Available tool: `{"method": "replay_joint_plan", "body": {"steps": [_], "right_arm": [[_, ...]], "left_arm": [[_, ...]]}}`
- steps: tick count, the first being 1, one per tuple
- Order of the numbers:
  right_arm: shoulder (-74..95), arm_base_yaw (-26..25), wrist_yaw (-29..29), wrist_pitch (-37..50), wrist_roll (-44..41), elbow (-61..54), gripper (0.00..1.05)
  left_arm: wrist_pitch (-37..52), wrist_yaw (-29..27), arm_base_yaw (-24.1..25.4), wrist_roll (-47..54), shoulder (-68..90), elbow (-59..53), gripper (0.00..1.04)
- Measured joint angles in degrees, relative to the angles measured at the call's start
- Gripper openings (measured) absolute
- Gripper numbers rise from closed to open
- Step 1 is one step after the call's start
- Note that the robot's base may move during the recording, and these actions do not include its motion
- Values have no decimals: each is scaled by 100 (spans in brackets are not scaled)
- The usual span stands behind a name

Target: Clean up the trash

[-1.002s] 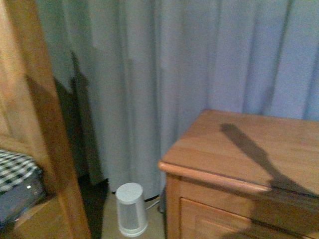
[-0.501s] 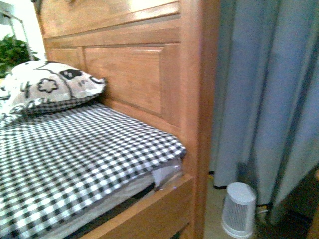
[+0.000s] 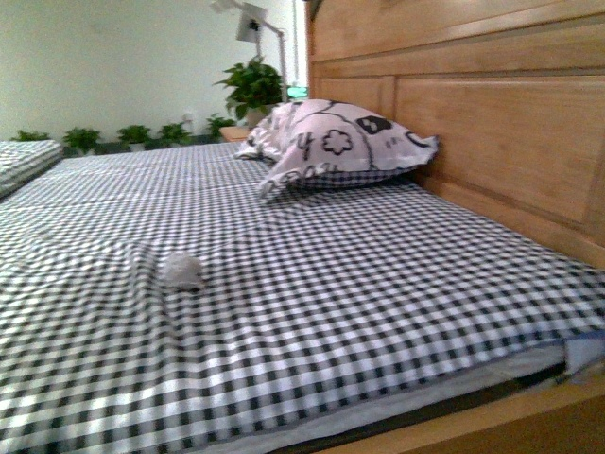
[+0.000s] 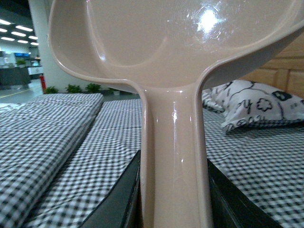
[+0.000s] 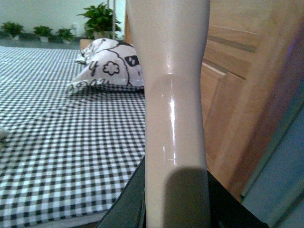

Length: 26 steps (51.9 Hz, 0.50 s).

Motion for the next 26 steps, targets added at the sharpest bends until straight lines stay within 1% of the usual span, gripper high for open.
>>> {"method": "replay_joint_plan", "body": {"steps": [5,10,12,13,14,15,16,17,19,20,21,22,23,24,26], "right_arm": [[33,11,-52,0,-2,-2,18],[35,15,-79,0,-4,-2,18],[28,13,-46,0,-2,-2,18],[28,13,-39,0,-2,-2,18],[28,11,-33,0,-2,-2,18],[26,11,-26,0,-2,-2,18],[24,11,-22,0,-2,-2,18],[22,9,-11,0,-2,-2,18],[17,0,7,0,-2,-2,18],[15,0,9,0,-2,-2,18],[13,0,13,0,-2,-2,18],[11,0,13,0,-2,-2,18],[9,0,17,0,0,-2,18],[9,0,17,0,-2,-2,18],[9,0,9,0,-2,-2,18]], "left_arm": [[0,-24,7,-2,-4,0,28],[-90,-197,11,-81,-7,24,28],[-671,-457,-35,-168,68,221,28],[-1147,-522,-35,-264,155,404,28],[-1582,-507,46,-295,251,590,28],[-1792,-470,109,-317,306,678,28],[-2192,-369,280,-328,400,844,28],[-2365,-293,372,-328,439,905,28],[-2942,94,798,-319,592,1080,28],[-3062,155,922,-317,632,1095,28],[-3211,490,1176,-256,704,1128,28],[-3261,632,1309,-221,745,1141,28],[-3300,905,1572,-160,839,1161,28],[-3283,1097,1818,-109,949,1174,28],[-3143,1486,2140,44,1154,1220,28]]}}
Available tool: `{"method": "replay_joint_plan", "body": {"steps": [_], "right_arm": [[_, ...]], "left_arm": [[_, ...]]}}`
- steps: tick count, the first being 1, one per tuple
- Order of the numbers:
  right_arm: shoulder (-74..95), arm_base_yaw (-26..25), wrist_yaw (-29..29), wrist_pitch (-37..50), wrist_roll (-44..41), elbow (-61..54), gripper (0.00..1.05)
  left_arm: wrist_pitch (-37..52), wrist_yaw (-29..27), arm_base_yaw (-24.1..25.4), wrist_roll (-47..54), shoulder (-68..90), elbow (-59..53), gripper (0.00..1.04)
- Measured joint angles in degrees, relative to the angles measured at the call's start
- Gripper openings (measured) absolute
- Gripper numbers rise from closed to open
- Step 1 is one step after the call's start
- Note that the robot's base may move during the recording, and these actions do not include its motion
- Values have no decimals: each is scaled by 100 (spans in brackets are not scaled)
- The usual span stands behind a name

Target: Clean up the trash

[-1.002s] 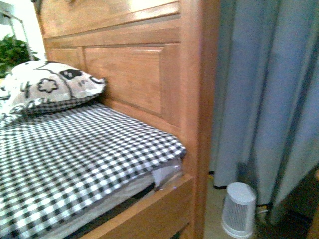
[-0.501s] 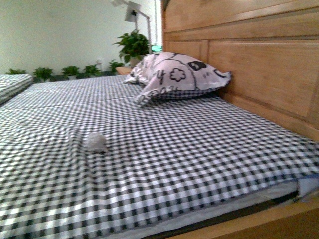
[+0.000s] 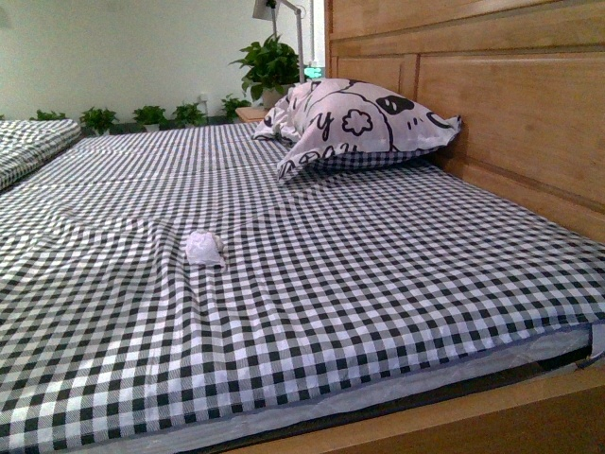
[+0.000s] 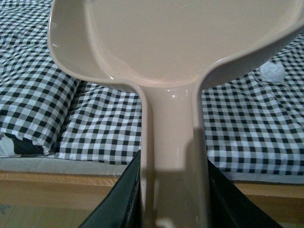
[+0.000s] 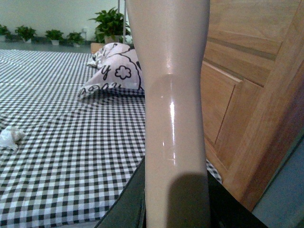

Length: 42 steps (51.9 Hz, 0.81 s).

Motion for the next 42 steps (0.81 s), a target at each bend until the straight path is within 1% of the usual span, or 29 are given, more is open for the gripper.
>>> {"method": "replay_joint_plan", "body": {"steps": [1,3,6,11,16,22,31,36,42], "right_arm": [[0,0,-20,0,0,0,18],[-7,2,-35,0,0,0,18],[-13,0,-31,0,0,0,18],[-15,0,-31,0,0,0,18],[-15,0,-28,0,0,0,18],[-15,0,-26,0,0,0,18],[-17,0,-28,0,0,0,18],[-17,0,-26,0,0,0,18],[-17,0,-28,0,0,0,18]], "left_arm": [[125,181,186,63,153,46,28],[356,378,391,229,409,120,28],[741,658,568,481,857,269,28],[1185,1021,608,1029,1576,490,28],[1370,1110,535,1613,2284,640,28],[1440,1108,369,2275,3123,824,28],[1613,1156,15,2846,3877,1027,28],[1779,1091,-273,3139,4229,1084,28],[1856,951,-831,3351,4728,1176,28]]}}
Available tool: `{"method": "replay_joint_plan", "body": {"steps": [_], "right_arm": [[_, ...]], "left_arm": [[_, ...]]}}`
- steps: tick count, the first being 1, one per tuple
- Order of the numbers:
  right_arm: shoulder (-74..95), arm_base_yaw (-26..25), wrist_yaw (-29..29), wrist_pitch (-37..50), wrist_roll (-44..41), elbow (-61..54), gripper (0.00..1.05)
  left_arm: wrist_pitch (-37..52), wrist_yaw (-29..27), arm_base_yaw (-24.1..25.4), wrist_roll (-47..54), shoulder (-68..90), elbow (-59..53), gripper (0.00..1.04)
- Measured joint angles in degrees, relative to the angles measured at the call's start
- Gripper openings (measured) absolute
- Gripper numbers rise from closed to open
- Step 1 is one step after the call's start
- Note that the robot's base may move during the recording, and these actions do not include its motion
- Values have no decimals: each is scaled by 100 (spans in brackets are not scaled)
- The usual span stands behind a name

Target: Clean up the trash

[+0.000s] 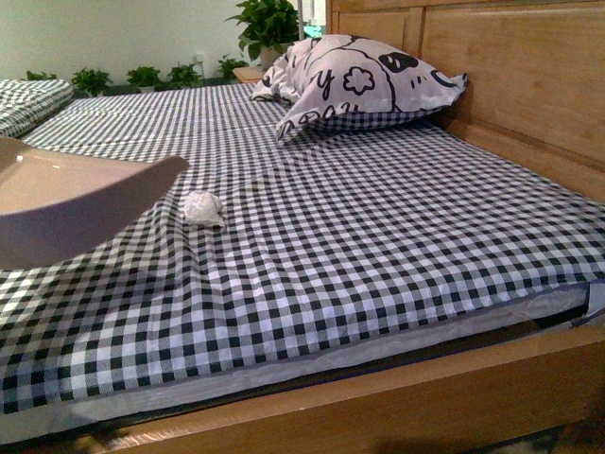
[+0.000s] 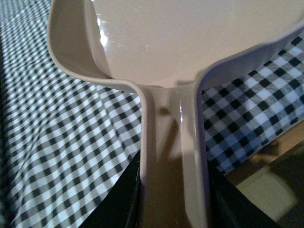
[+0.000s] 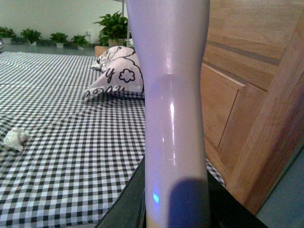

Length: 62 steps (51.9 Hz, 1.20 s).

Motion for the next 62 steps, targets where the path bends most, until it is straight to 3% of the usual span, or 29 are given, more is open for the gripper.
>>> {"method": "replay_joint_plan", "body": {"steps": [6,14,62], "right_arm": [[0,0,2,0,0,0,18],[0,0,0,0,0,0,18],[0,0,0,0,0,0,18]], "left_arm": [[13,-66,-417,114,402,157,28],[17,-197,-573,428,815,295,28],[-195,-37,-184,1346,1923,656,28]]}}
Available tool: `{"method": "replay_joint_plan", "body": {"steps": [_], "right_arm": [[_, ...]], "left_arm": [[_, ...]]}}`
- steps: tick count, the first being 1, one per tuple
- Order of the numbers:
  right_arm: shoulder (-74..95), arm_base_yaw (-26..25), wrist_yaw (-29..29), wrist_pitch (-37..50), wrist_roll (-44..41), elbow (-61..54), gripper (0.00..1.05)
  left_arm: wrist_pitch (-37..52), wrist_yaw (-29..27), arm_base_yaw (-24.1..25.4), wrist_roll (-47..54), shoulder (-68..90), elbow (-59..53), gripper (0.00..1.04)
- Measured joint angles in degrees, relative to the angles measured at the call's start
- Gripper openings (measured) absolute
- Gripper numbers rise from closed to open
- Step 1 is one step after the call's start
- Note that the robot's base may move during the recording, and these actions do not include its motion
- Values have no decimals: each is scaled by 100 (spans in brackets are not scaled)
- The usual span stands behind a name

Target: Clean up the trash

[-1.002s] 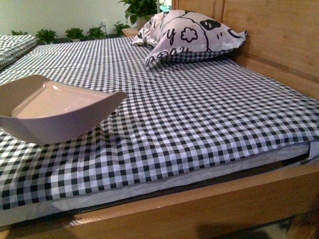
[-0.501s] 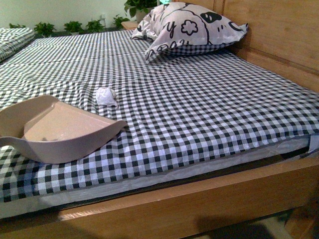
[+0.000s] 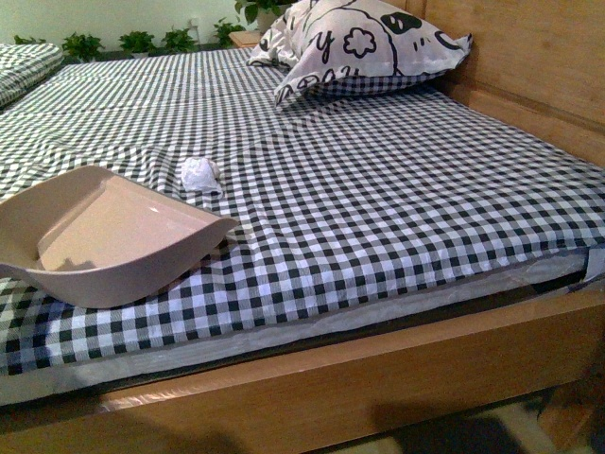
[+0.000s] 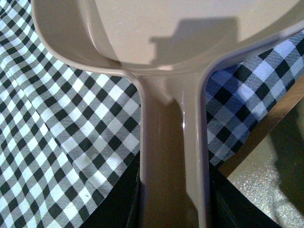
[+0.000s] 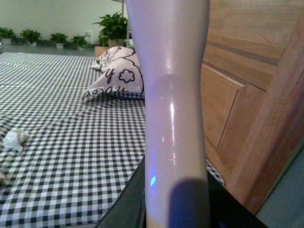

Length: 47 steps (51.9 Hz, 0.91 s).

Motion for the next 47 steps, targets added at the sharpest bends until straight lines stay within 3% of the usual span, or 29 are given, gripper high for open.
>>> {"method": "replay_joint_plan", "body": {"steps": [10,14,19,30,36,47], "right_arm": [[31,4,28,-96,68,24,18],[481,9,-2,-1574,590,660,18],[1412,13,-487,-2439,984,1412,18],[4142,133,-1624,-2076,1180,2763,18],[5685,208,-2057,-2330,1209,3713,18],[7534,297,-2068,-2594,1228,5165,18]], "left_arm": [[0,0,0,17,-2,0,28],[0,-2,4,28,0,0,28],[0,-7,7,33,0,0,28],[-2,4,11,44,0,0,28],[-2,2,11,48,0,0,28],[-2,2,11,48,0,0,28]]}}
